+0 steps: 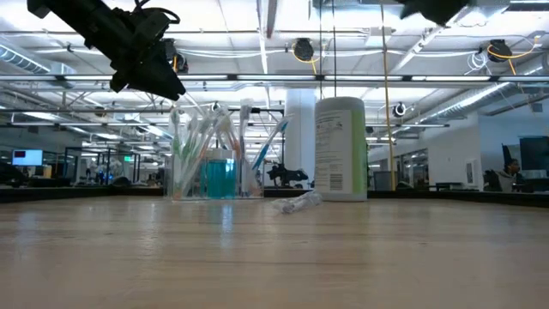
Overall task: Pick & Place toothbrushing station
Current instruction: Put the orange toothbrush into the transparent organizer, then put the purple toothbrush into the transparent organizer
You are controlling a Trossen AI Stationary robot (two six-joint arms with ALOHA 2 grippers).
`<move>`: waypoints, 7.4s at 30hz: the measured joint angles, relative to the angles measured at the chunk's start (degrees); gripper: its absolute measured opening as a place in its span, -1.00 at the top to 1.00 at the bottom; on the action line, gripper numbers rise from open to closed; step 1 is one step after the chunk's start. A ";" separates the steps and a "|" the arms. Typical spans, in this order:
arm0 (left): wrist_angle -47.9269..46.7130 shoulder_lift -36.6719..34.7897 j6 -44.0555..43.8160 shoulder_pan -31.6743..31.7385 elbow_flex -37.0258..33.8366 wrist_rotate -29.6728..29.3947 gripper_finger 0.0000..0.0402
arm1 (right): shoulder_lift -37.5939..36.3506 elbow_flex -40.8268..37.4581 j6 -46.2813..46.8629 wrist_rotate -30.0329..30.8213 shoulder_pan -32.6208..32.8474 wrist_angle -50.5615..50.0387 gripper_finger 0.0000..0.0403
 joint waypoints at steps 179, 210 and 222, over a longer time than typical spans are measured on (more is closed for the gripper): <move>32.92 18.60 9.31 -1.15 0.13 18.05 0.38 | 27.10 -3.25 53.99 24.24 -3.62 -37.97 0.20; 32.77 18.58 9.37 -1.18 0.13 19.76 0.38 | -0.14 -3.44 30.28 19.04 6.52 -38.62 1.00; 46.22 18.58 21.35 -1.17 0.09 22.27 0.38 | -3.17 -3.22 17.78 7.08 4.79 -13.91 1.00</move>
